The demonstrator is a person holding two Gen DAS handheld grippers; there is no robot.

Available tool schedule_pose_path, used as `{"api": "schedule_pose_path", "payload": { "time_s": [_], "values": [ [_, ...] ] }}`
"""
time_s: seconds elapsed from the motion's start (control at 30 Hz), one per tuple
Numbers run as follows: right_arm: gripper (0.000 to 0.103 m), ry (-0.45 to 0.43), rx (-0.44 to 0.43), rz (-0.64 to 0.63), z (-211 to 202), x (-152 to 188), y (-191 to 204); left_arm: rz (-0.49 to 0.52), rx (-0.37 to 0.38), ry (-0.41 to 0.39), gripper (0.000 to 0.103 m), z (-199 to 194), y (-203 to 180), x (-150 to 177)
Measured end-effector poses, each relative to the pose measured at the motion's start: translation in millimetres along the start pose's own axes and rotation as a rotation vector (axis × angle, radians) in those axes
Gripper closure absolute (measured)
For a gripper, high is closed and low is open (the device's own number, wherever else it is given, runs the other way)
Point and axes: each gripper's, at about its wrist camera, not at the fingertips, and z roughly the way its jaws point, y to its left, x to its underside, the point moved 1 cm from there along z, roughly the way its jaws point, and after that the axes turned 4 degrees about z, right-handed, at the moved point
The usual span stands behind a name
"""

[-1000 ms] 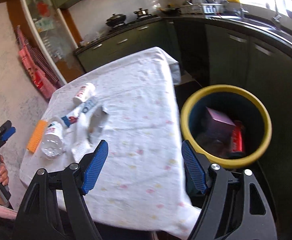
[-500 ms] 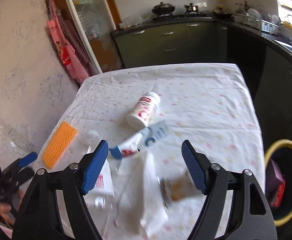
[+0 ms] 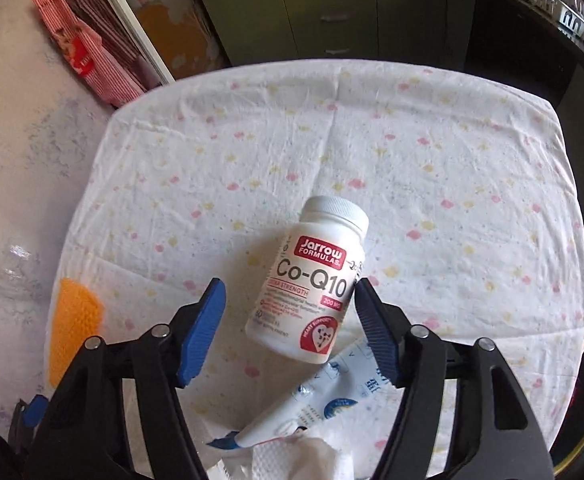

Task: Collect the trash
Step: 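Grasp the white supplement bottle with the right gripper and lift, then carry the white bottle over the bin and open the right gripper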

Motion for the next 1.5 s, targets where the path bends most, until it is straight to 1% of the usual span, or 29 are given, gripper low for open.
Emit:
{"api": "schedule_pose_path", "payload": {
  "time_s": [0.07, 0.2, 0.3, 0.37, 0.43, 0.6, 0.87, 1.0, 1.13, 1.23, 1.37, 1.5],
  "values": [
    [0.044, 0.007, 0.013, -0.002, 5, 1, 1, 0.003, -0.001, -0.002, 0.005, -1, 1, 1],
    [0.045, 0.015, 0.055, -0.012, 14, 1, 3, -0.012, 0.006, 0.002, 0.005, -1, 7, 3],
    [0.055, 0.023, 0.08, -0.018, 20, 1, 4, -0.017, 0.007, 0.001, 0.005, -3, 8, 5],
    [0.058, 0.008, 0.108, -0.042, 20, 3, 7, -0.017, 0.003, -0.004, 0.005, -5, 9, 5],
    [0.059, -0.001, 0.12, -0.065, 19, 5, 9, -0.017, 0.002, -0.007, 0.005, -6, 9, 4],
    [0.059, -0.022, 0.099, -0.099, 8, 10, 15, -0.001, 0.001, -0.011, 0.005, -7, 3, 3],
    [0.059, -0.065, 0.018, -0.109, -26, 23, 11, 0.028, 0.002, -0.007, 0.005, -7, -9, 2],
    [0.059, -0.098, -0.035, -0.102, -50, 37, 6, 0.051, 0.003, -0.01, 0.005, -9, -17, 1],
    [0.059, -0.148, -0.076, -0.09, -82, 56, -6, 0.078, 0.008, -0.015, 0.005, -10, -27, 1],
    [0.059, -0.197, -0.094, -0.063, -110, 75, -24, 0.095, 0.013, -0.011, 0.005, -9, -33, 2],
    [0.059, -0.254, -0.095, -0.006, -143, 103, -58, 0.13, 0.025, -0.012, 0.005, -10, -48, 3],
    [0.058, -0.315, -0.07, 0.08, -171, 133, -104, 0.172, 0.057, -0.045, 0.005, -15, -66, 4]
  ]
}}
